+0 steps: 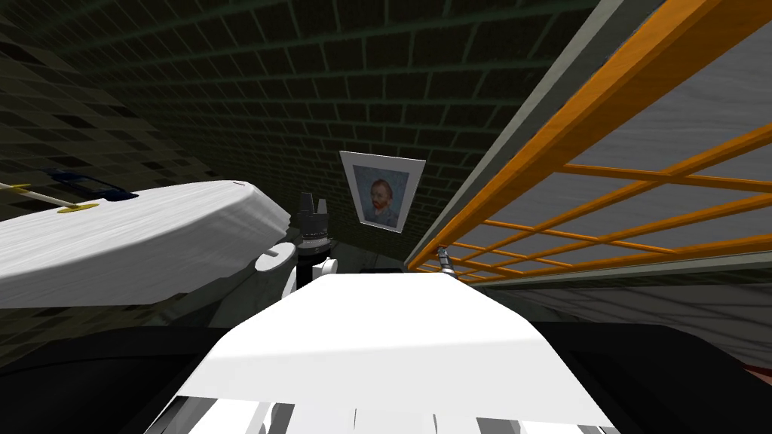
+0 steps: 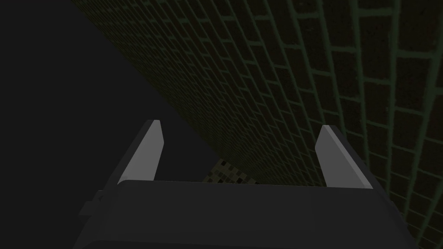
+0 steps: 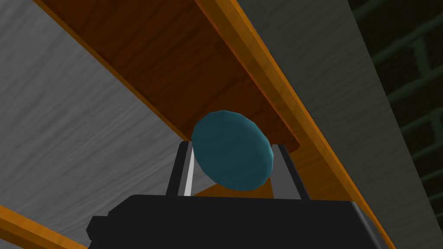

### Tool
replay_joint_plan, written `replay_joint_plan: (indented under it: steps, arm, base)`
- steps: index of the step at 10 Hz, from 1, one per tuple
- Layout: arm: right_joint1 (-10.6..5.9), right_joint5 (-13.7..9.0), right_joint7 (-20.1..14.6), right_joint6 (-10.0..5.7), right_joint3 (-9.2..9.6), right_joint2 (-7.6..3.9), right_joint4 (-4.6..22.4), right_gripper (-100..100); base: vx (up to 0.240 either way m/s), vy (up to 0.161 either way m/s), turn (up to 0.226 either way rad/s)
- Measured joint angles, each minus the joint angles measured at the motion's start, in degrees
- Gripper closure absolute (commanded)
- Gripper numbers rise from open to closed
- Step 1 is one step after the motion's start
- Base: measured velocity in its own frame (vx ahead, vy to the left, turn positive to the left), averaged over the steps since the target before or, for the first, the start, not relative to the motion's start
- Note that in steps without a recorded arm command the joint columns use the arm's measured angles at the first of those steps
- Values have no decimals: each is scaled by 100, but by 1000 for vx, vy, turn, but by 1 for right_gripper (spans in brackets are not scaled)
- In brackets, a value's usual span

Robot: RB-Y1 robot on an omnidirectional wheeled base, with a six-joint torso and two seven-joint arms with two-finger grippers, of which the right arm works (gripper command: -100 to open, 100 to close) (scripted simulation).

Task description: Pull the door open

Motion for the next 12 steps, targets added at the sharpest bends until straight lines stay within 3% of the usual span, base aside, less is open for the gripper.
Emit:
replay_joint_plan:
  steps: [3,12]
  arm:
    - [0,-76,-417,80,121,-12,-106,100]
    - [-110,-311,-1615,123,484,-73,-111,100]
  base:
    - [-31,-3,-35]
    - [-31,-4,-30]
